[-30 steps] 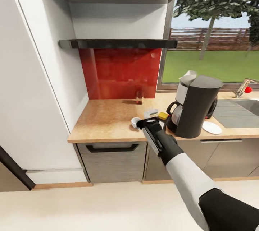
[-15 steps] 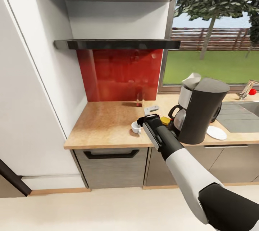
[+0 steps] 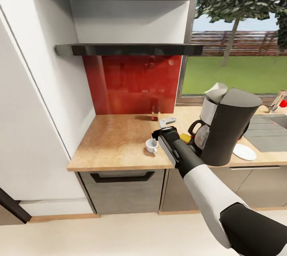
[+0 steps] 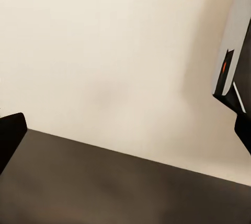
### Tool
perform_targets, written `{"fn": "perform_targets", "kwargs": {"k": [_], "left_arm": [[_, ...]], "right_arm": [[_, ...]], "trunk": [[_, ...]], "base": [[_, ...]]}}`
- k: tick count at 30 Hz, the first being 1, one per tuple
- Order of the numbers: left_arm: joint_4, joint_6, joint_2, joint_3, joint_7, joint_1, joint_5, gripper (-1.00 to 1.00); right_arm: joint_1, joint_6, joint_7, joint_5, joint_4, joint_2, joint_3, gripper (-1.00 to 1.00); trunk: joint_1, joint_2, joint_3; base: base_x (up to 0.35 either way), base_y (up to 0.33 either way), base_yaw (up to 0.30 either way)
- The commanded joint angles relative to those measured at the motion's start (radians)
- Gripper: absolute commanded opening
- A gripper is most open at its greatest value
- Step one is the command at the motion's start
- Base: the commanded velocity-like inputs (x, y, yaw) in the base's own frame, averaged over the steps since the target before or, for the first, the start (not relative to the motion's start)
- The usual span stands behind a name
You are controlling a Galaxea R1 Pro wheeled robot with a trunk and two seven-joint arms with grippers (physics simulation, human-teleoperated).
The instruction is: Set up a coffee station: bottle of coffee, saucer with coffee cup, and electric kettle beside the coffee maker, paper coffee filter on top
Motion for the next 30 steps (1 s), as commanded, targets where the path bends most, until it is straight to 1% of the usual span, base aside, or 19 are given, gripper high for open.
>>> {"fn": "perform_targets", "kwargs": {"k": [1,12,14,19,30], "left_arm": [[-0.002,-0.001,0.000,-0.008,0.003,0.000,0.009,1.00],[-0.002,-0.003,0.003,-0.008,0.002,0.000,0.009,1.00],[-0.002,-0.003,0.003,-0.008,0.002,0.000,0.009,1.00],[-0.002,-0.003,0.001,-0.009,0.002,0.000,0.009,1.00],[-0.003,-0.006,0.000,-0.008,0.002,0.000,0.011,1.00]], "right_arm": [[-0.001,0.003,-0.009,-0.010,0.000,0.000,0.003,1.00],[-0.001,0.003,-0.009,-0.009,0.001,0.000,0.003,1.00],[0.000,0.003,-0.009,-0.009,0.020,0.000,0.003,1.00],[-0.001,0.000,-0.007,-0.013,0.116,0.000,0.004,1.00],[0.000,0.000,-0.004,-0.015,0.126,0.000,0.006,1.00]], "trunk": [[0.001,-0.002,-0.002],[0.001,-0.002,-0.002],[0.001,-0.002,-0.002],[0.001,-0.002,-0.002],[0.001,-0.002,-0.002]], "base": [[0.043,0.000,0.000],[0.004,0.000,0.000],[0.027,0.000,0.000],[0.067,0.000,0.000],[0.120,0.000,0.000]]}}
